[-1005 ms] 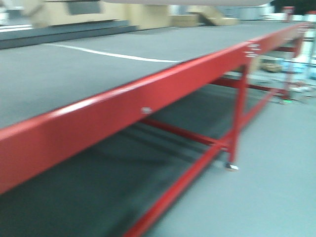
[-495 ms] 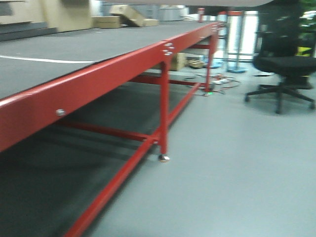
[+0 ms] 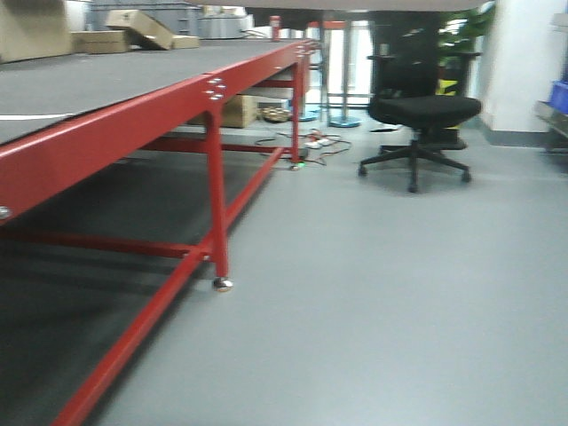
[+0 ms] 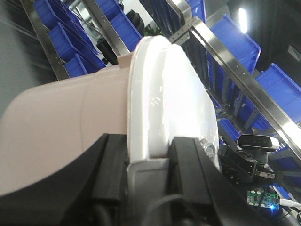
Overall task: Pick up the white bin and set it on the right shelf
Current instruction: 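Hold the bin and drive the base away from the red table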
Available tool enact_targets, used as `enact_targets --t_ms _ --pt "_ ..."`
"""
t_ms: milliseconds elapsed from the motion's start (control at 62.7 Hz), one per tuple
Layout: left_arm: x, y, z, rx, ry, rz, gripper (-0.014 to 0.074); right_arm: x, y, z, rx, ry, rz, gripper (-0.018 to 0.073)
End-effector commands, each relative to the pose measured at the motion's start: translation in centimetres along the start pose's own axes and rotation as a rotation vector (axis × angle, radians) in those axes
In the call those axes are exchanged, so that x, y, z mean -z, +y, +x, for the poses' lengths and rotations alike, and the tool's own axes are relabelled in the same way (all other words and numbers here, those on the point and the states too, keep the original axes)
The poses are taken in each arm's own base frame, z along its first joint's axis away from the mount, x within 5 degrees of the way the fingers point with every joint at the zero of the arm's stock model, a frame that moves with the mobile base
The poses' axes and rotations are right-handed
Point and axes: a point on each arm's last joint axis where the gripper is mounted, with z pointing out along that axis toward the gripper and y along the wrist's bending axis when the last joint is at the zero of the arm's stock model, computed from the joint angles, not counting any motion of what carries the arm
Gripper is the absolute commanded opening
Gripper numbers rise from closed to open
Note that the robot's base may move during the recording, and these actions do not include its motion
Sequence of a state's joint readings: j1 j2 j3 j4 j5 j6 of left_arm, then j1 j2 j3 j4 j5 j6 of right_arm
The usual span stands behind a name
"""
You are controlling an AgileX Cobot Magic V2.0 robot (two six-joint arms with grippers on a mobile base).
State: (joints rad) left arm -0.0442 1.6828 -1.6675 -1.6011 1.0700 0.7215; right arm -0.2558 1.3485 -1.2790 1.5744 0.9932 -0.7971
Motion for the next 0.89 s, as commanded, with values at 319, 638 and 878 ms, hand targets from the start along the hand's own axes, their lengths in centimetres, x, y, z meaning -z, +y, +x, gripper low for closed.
enact_targets --t_ms 319,638,878 --pt "0.00 -6.10 1.17 -0.059 0.132 0.285 -0.0126 0.66 5.36 1.00 0.033 0.128 -0.314 0.0054" --pt "0.00 -6.10 1.17 -0.059 0.132 0.285 -0.0126 0.66 5.36 1.00 0.033 0.128 -0.314 0.0054" --pt "0.00 -6.10 1.17 -0.059 0.132 0.285 -0.0126 0.66 5.36 1.00 0.033 0.128 -0.314 0.0054"
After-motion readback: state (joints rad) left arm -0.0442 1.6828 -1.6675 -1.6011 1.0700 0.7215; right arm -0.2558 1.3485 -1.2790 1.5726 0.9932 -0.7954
